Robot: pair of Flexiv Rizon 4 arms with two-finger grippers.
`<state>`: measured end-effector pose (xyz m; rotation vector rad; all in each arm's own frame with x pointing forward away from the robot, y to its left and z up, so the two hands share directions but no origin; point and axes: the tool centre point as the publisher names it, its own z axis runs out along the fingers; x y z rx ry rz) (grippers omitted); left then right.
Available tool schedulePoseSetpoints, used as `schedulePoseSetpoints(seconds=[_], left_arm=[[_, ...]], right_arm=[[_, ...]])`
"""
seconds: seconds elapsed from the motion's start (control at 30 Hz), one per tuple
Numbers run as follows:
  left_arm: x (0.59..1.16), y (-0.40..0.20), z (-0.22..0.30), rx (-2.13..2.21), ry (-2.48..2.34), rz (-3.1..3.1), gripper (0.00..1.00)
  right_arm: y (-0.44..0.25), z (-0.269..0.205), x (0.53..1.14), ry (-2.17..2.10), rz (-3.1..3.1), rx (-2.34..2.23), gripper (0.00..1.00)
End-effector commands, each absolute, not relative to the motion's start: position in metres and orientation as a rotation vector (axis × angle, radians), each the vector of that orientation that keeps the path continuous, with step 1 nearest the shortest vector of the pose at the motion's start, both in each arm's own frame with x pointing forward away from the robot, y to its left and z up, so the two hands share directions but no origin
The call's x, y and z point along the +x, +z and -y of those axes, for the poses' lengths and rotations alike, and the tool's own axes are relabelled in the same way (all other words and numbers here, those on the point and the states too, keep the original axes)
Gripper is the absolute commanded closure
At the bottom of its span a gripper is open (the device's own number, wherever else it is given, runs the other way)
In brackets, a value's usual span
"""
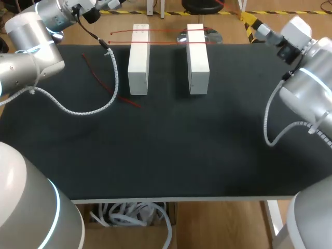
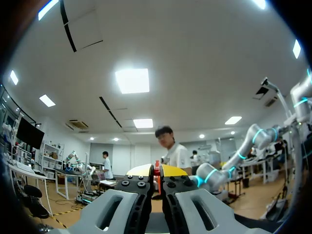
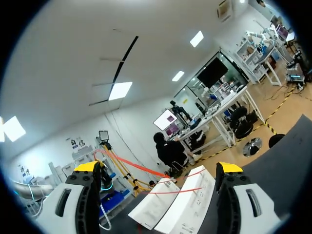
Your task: Grab the tape and strap the tape.
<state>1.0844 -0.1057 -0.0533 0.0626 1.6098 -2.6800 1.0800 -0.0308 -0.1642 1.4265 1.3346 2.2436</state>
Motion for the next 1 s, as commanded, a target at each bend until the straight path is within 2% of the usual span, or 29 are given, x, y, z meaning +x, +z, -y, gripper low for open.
schedulePoseSetpoints(seconds=[0.03,0.13,0.27,0.4,0.53,0.7,0.8,1.0], left_arm=[[1.084,-0.053,0.106,0.062,-2.68,-1.609,1.0],[1.084,-0.053,0.106,0.062,-2.68,-1.609,1.0],[1.084,-0.053,0.106,0.062,-2.68,-1.609,1.0],[1.084,-0.053,0.106,0.062,-2.68,-1.609,1.0],[1.084,-0.053,0.106,0.062,-2.68,-1.609,1.0],[1.084,-0.053,0.106,0.062,-2.68,-1.609,1.0],[1.084,-0.053,0.106,0.062,-2.68,-1.609,1.0],[1.084,-0.053,0.106,0.062,-2.68,-1.609,1.0]], right_arm=[[-0.166,0.028,1.079,2.306,-1.003,1.342,0.0],[-0.158,0.012,1.074,2.439,-0.611,1.495,0.0],[-0.164,0.006,1.061,2.394,-0.007,1.721,0.0],[-0.159,0.01,1.056,2.353,0.423,1.546,0.0],[-0.149,0.013,1.052,2.434,0.89,1.186,0.0],[-0.15,0.022,1.047,2.406,0.901,1.155,0.0],[-0.17,0.023,1.048,2.442,0.281,1.433,0.0],[-0.17,0.023,1.048,2.442,0.281,1.433,0.0]])
